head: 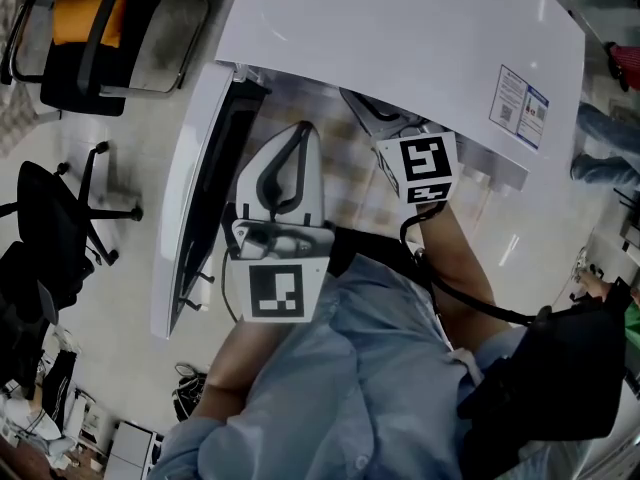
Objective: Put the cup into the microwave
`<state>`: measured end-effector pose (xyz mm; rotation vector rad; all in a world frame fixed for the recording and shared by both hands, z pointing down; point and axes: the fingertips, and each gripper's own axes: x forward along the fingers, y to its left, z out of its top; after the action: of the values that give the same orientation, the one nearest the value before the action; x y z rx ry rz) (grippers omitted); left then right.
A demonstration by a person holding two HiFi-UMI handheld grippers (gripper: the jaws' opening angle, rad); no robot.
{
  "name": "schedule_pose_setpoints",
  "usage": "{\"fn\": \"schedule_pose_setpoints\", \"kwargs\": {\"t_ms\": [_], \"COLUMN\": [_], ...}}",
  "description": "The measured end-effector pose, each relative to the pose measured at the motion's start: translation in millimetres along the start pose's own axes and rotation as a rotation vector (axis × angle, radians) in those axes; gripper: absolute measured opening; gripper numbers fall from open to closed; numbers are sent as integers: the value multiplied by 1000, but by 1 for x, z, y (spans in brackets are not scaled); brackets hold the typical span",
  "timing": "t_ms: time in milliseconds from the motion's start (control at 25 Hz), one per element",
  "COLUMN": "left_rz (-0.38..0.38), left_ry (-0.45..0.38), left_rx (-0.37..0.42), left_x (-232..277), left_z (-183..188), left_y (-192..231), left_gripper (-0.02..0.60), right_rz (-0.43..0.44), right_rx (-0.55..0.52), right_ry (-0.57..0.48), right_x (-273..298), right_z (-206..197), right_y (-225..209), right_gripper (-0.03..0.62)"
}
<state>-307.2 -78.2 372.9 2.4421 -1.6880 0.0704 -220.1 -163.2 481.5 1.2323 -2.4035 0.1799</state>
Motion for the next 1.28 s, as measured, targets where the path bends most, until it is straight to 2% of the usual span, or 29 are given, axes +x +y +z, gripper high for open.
{"fn": "schedule_pose_setpoints", "kwargs": {"t_ms": [560,880,1000,1200,1280], "left_rz": [-39,-68,-99,-134,-137], "left_ry": [9,14,19,15,12], "left_rx": [8,25,32,34,28], "left_x": [-1,9,14,20,18], "left_z": [5,11,9,4,-1], "left_y": [-8,-18,-29,-43,-48], "left_gripper": [8,8,8,8,8], "right_rz": [-49,-83,-71,-28,-24], "right_rx": [22,106,138,154,174], "right_ry": [36,51,61,8,-4], "right_x": [-32,-73,-89,-93,-93], "right_z": [-5,-18,-26,-19,-20], "right_y": [8,20,29,48,51], "right_gripper": [422,422,422,419,390]}}
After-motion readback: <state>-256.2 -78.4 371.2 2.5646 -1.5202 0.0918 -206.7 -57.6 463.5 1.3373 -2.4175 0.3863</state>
